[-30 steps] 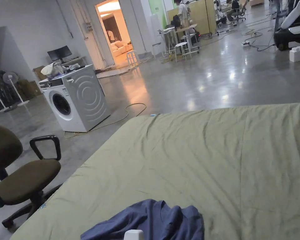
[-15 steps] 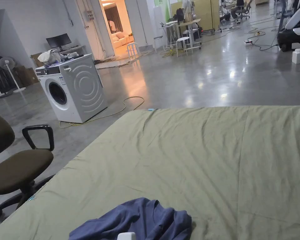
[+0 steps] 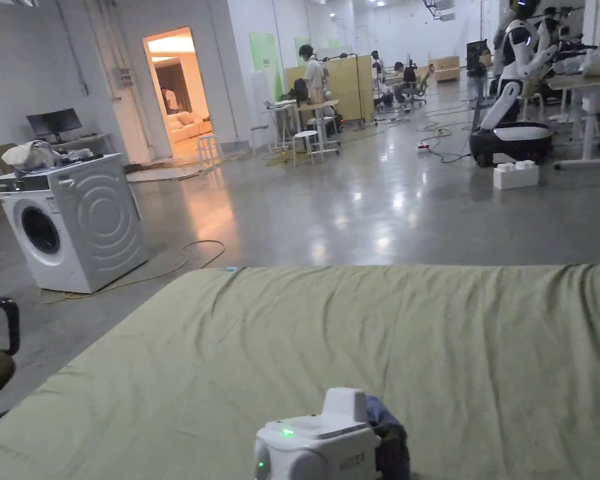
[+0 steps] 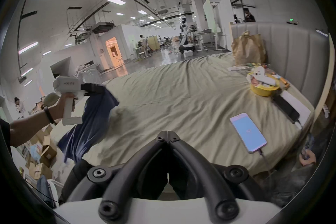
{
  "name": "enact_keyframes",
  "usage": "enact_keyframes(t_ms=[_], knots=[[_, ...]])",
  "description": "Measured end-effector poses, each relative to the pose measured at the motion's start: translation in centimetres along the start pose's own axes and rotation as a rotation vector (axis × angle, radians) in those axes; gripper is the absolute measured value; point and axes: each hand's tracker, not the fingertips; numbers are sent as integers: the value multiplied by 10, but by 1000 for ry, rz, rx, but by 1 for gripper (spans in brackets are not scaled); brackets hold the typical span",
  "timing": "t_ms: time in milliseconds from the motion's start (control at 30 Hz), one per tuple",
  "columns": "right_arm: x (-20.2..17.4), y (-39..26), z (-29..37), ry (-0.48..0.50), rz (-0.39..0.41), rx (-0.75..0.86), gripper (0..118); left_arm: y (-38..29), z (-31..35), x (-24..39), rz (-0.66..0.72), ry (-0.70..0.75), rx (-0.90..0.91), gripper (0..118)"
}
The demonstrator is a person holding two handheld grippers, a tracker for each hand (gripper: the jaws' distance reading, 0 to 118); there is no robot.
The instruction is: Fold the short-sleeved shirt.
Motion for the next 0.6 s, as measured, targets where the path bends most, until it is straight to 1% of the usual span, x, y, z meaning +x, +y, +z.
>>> enact_keyframes(t_ms=[67,100,200,233,267,300,333,367,400,433,467,500,567,600], knots=[[13,-2,13,-31,-24,7,0,-11,-29,66,-67,-130,-45,5],[19,-3,19,-53,-37,14,0,-18,-39,95,-90,-147,-70,5],[37,-8,38,-118,-74,21,0,-53,-55,191,-206,-328,-131,5],[40,-9,42,-141,-83,15,0,-68,-54,217,-222,-376,-147,5],[43,-11,46,-159,-85,12,0,-80,-51,236,-247,-422,-159,5],[45,-12,49,-170,-85,10,0,-91,-50,251,-244,-448,-170,5],[48,-14,52,-175,-88,12,0,-103,-47,263,-196,-461,-183,5],[49,-16,54,-176,-95,11,0,-114,-43,272,-179,-522,-220,5],[51,-18,54,-175,-102,11,0,-125,-39,278,-197,-553,-215,5],[51,-19,53,-170,-109,10,0,-135,-36,285,-243,-555,-194,5],[52,-21,51,-163,-115,10,0,-144,-35,289,-308,-524,-172,9],[52,-23,49,-156,-117,10,0,-149,-34,288,-336,-502,-153,29],[46,-22,47,-136,-106,16,0,-147,-29,278,-325,-426,-180,75],[43,-21,46,-120,-95,25,0,-142,-22,269,-291,-415,-161,86]])
